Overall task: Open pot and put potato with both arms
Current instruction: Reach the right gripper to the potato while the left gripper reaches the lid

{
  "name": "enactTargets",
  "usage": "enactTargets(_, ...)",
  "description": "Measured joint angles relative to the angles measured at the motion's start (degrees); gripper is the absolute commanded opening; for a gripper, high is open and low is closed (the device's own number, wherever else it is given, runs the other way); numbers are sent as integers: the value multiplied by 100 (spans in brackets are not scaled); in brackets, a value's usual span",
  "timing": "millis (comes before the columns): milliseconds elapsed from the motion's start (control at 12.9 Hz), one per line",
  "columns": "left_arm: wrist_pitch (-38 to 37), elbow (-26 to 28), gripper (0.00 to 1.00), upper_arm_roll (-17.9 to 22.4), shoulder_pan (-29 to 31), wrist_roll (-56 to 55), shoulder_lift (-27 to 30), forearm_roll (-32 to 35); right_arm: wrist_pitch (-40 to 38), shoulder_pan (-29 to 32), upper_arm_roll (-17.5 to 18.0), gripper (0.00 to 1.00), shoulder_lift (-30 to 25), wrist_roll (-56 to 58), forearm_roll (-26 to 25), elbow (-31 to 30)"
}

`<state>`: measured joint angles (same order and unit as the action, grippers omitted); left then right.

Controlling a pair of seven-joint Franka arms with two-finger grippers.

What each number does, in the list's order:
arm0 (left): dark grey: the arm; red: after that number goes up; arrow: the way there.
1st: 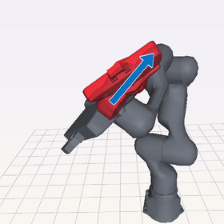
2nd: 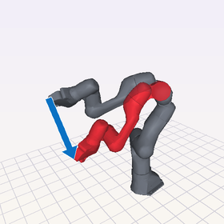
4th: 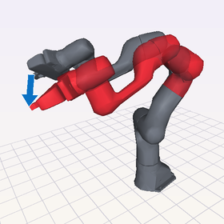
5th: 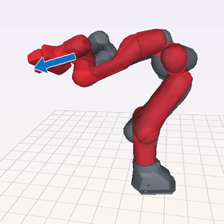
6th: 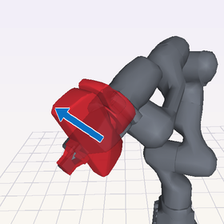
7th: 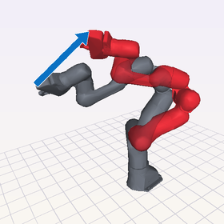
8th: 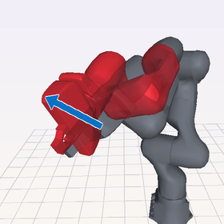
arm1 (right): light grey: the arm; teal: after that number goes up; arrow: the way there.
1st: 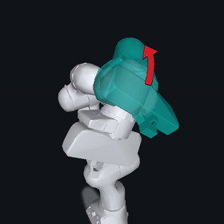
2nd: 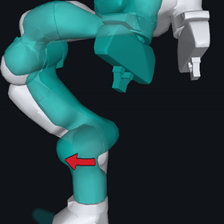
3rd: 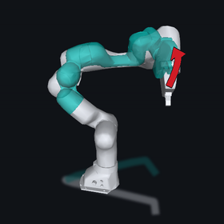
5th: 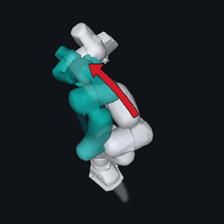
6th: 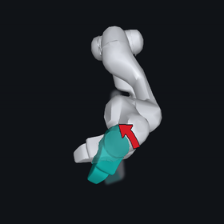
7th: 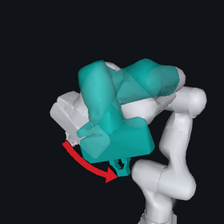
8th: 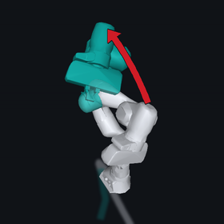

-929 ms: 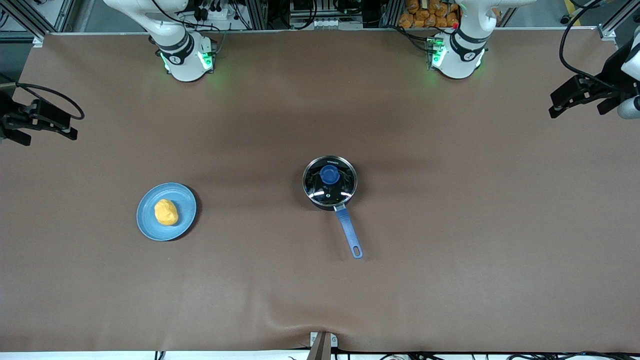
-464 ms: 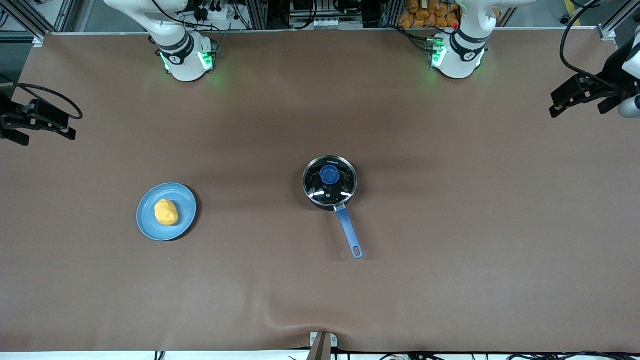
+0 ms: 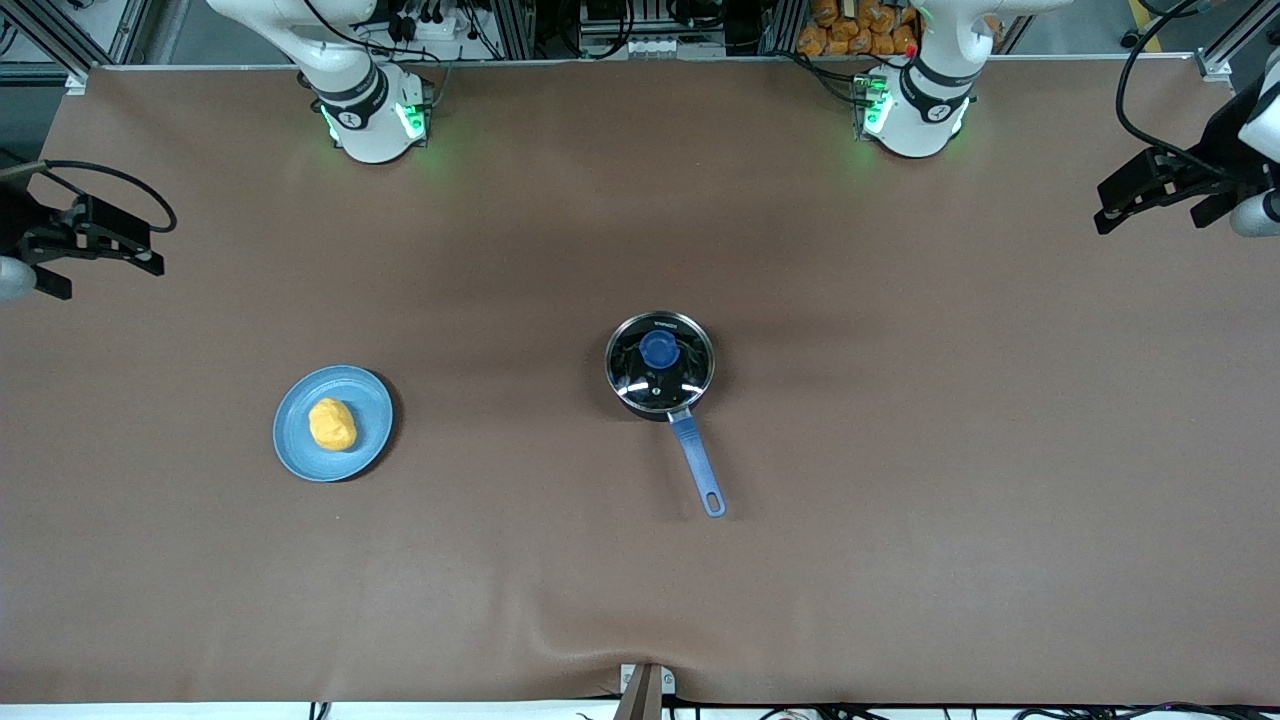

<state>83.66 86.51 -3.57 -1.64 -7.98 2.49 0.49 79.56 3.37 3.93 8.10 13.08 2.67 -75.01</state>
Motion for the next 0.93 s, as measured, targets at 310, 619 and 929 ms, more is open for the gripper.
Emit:
enactTargets(310,0,20,100,-320,-39,-691,-337,-628,1,-14,-4,100,8,-150,0,-55)
enactTargets(619,336,17,100,-1041,-99,-1731,-757,-650,-51,-6,-15,100,10,-665,0,-116)
enactTargets(929,520,17,100,-1211,-452,-2338,-939,-651,74,-42,6,100,259,-686,26,-615)
